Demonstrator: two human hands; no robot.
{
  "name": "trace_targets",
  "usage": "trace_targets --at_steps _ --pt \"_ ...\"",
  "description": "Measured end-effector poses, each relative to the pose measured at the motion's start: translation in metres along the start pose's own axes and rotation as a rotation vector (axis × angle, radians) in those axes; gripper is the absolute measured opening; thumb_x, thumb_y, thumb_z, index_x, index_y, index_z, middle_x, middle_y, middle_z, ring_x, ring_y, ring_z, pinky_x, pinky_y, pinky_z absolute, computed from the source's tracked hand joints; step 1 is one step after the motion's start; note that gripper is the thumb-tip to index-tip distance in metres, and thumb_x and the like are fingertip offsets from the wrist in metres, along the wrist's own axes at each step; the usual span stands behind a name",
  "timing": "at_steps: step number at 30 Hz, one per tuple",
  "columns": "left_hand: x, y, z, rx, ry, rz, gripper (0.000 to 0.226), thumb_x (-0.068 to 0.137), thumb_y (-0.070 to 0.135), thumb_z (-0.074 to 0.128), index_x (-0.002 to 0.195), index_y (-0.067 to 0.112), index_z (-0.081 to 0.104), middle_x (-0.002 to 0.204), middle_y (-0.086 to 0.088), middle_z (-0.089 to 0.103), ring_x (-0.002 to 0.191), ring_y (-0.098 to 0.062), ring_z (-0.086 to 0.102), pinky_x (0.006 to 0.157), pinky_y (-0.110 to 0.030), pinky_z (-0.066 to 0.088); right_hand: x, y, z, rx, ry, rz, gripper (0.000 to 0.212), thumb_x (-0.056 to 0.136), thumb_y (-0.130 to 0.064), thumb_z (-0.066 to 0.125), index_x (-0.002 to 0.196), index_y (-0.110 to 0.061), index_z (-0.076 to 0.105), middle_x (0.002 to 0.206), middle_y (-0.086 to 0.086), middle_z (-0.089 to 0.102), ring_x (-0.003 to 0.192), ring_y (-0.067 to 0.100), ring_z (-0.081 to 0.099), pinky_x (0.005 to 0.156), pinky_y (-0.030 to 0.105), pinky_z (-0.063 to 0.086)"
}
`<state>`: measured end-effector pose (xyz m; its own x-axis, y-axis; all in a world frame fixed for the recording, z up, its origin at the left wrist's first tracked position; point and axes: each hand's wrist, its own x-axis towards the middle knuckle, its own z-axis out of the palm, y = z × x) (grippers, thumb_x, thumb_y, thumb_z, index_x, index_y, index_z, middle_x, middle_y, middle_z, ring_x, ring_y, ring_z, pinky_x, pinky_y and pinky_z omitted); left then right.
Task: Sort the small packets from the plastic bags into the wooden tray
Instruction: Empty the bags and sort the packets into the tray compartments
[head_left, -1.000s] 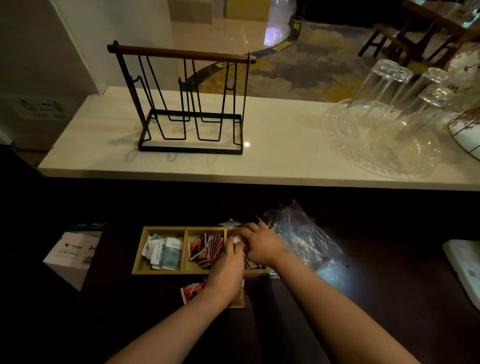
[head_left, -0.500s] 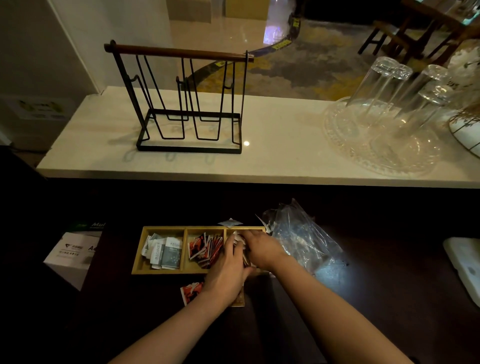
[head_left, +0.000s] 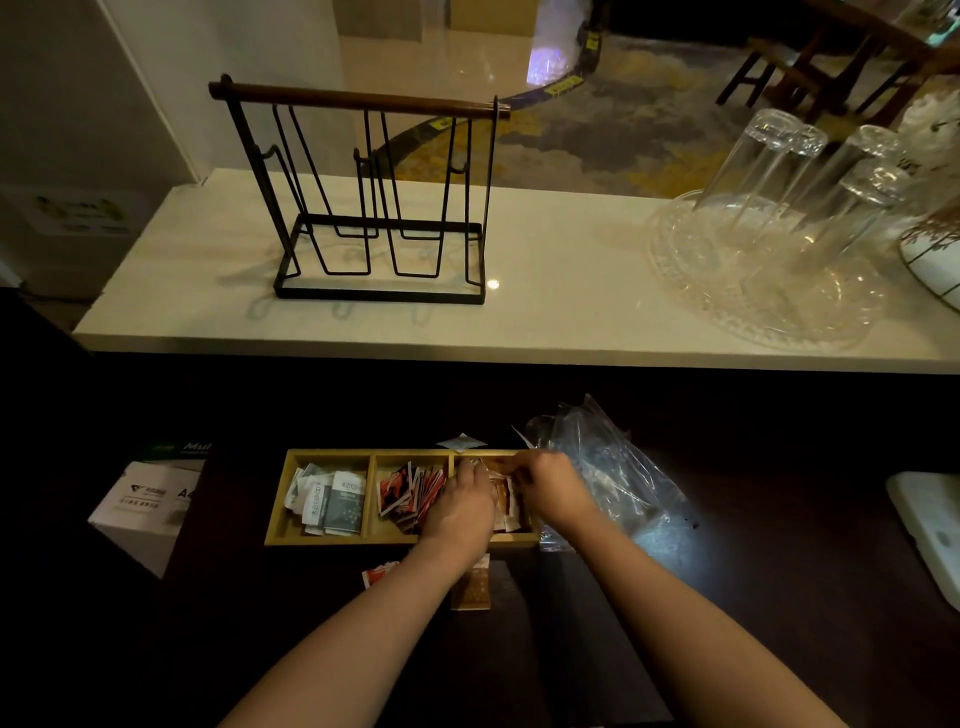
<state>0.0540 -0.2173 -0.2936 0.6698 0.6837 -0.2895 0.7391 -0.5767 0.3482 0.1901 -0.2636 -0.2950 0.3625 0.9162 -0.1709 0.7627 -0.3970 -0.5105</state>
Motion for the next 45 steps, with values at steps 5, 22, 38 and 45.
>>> trace_targets --at_steps 5,22,38,45 --pt "-0.003 -0.003 -0.003 -0.067 0.046 0.015 0.057 0.099 0.028 0.043 0.147 0.014 0.017 0.155 -0.01 0.007 0.118 -0.028 0.051 0.08 -0.034 0.05 0.017 0.007 -0.027 0.067 0.177 0.165 0.022 0.087 -0.005 0.055 0.107 -0.002 0.064 0.108 0.019 0.067 0.1 0.033 0.063 0.082 0.036 0.049" --pt "-0.021 -0.007 0.005 0.013 0.107 -0.001 0.057 0.088 0.007 0.06 0.138 0.011 0.033 0.143 -0.012 0.034 0.101 -0.021 0.063 0.079 -0.031 0.056 0.046 0.005 -0.026 -0.136 -0.102 0.199 0.024 0.086 -0.011 0.058 0.106 -0.015 0.071 0.103 0.015 0.072 0.096 0.031 0.067 0.074 0.031 0.05" --pt "-0.023 -0.01 -0.001 -0.128 0.151 0.019 0.046 0.093 0.035 0.055 0.128 0.008 0.044 0.13 -0.006 0.038 0.106 -0.018 0.053 0.083 -0.028 0.048 0.065 -0.062 -0.012 -0.468 -0.089 -0.06 0.032 0.092 -0.023 0.051 0.119 -0.008 0.059 0.131 0.009 0.048 0.1 0.03 0.063 0.074 0.038 0.05" --pt "-0.066 -0.033 0.006 -0.02 0.2 0.391 0.021 0.089 0.028 0.055 0.108 0.018 0.052 0.111 0.002 0.05 0.094 -0.012 0.057 0.065 -0.019 0.045 0.063 -0.058 0.011 -0.346 -0.274 -0.003 0.047 0.096 -0.042 0.043 0.12 -0.005 0.059 0.135 0.011 0.047 0.11 0.032 0.059 0.088 0.041 0.048"
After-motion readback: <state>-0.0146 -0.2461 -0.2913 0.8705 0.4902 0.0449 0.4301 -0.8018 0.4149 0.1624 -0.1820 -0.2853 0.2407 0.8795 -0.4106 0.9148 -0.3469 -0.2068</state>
